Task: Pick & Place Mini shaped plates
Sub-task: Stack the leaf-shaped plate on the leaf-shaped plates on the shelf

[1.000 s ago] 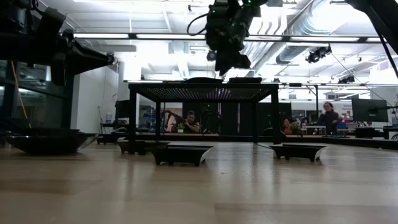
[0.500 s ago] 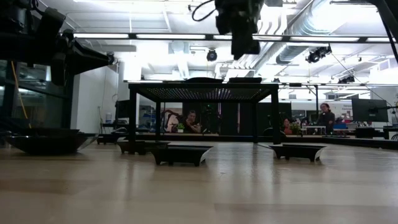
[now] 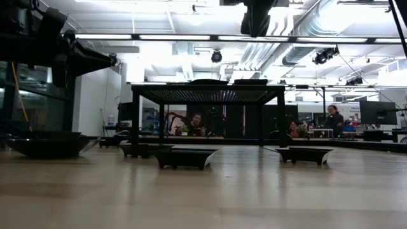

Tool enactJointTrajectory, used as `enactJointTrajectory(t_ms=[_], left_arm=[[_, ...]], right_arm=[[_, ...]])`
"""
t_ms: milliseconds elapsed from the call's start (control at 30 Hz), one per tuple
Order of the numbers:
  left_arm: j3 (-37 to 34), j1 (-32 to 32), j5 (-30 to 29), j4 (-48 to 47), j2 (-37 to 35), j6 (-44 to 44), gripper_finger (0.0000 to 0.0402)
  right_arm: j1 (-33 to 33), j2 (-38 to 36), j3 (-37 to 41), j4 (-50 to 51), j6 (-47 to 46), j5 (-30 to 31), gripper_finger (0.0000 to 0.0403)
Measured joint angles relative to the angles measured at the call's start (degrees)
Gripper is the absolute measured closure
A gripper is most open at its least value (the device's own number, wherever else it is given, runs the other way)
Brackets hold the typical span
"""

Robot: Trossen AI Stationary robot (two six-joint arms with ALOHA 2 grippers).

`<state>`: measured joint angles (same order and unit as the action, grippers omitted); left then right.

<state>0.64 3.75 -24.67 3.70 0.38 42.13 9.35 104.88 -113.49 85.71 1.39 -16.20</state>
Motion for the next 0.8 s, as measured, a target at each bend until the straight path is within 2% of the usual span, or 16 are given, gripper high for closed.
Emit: enactJointTrajectory(t_ms=[333,600,800], left_arm=[[0.00,-0.02,0.00,0.00,0.01,0.02,0.0309],[0.00,0.00,0.00,0.00,0.01,0.02,0.0309],[0.00,0.00,0.00,0.00,0.02,0.00,0.0309]], right_arm=[[-12.86,-0.02,0.00,-2.73,-3.80,9.19,0.0316],[-23.17,-0.02,0.00,-2.65,-9.02,20.62,0.0315],[-27.17,-1.23,6.51,-5.49,-11.84,21.85,0.0315]])
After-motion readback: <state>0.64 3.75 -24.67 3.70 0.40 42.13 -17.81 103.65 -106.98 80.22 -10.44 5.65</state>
